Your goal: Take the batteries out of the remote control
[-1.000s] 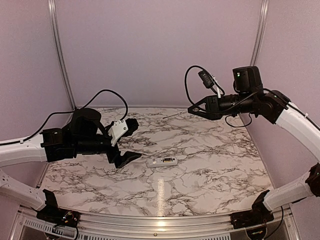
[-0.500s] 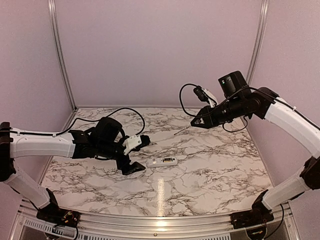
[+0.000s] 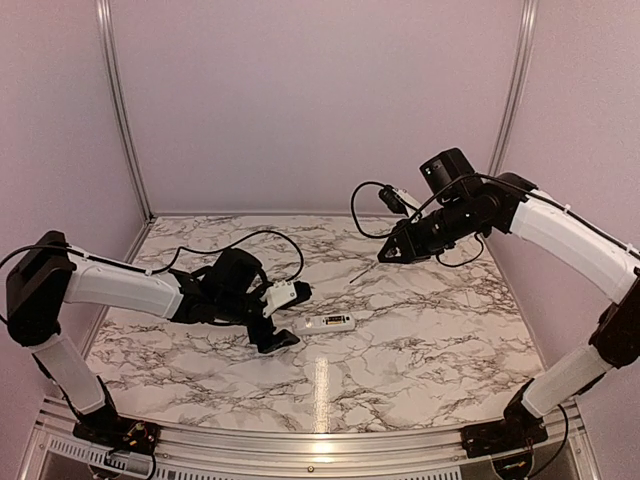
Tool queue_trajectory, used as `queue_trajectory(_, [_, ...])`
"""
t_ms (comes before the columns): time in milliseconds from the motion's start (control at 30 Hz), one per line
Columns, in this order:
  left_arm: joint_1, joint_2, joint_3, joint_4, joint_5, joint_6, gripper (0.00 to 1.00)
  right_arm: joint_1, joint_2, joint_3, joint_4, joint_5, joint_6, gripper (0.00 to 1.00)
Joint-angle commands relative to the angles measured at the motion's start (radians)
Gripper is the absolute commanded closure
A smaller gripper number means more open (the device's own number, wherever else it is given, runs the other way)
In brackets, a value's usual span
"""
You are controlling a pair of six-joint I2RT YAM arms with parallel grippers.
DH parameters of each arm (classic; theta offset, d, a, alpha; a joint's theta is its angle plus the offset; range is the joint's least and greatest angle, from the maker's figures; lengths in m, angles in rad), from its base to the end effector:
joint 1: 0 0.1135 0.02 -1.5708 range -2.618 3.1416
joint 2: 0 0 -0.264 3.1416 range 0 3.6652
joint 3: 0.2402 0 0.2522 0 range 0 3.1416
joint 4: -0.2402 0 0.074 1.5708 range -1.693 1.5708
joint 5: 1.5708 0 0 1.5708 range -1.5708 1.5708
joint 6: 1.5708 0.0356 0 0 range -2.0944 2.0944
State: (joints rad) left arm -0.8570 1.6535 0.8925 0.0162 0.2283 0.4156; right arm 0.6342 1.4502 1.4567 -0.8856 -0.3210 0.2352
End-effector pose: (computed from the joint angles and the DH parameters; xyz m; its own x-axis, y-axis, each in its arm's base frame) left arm 0.2168 -0.2626 0.1774 -0.0647 0.6754 -0.7346 0.9524 0.2615 0.1565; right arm 0.2363 0.1877 0.3542 -0.7721 -0.2934 -0.5637 -0.5599 0.7337 0.3850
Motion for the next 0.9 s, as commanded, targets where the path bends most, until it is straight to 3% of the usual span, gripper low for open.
queue_trajectory(0, [0.009,0.062,0.017,0.076,-0.012,0.02,0.09,-0.01,0.04,0.047,-0.023,0.003,0.002,1.0])
queue_trajectory(500, [0.031,0.203,0.087,0.127,-0.036,0.05,0.14,-0.013,0.205,0.093,-0.041,-0.021,-0.064,1.0])
queue_trajectory(867, [0.067,0.307,0.179,0.067,0.036,0.106,0.17,-0.02,0.289,0.141,-0.058,-0.055,-0.093,1.0])
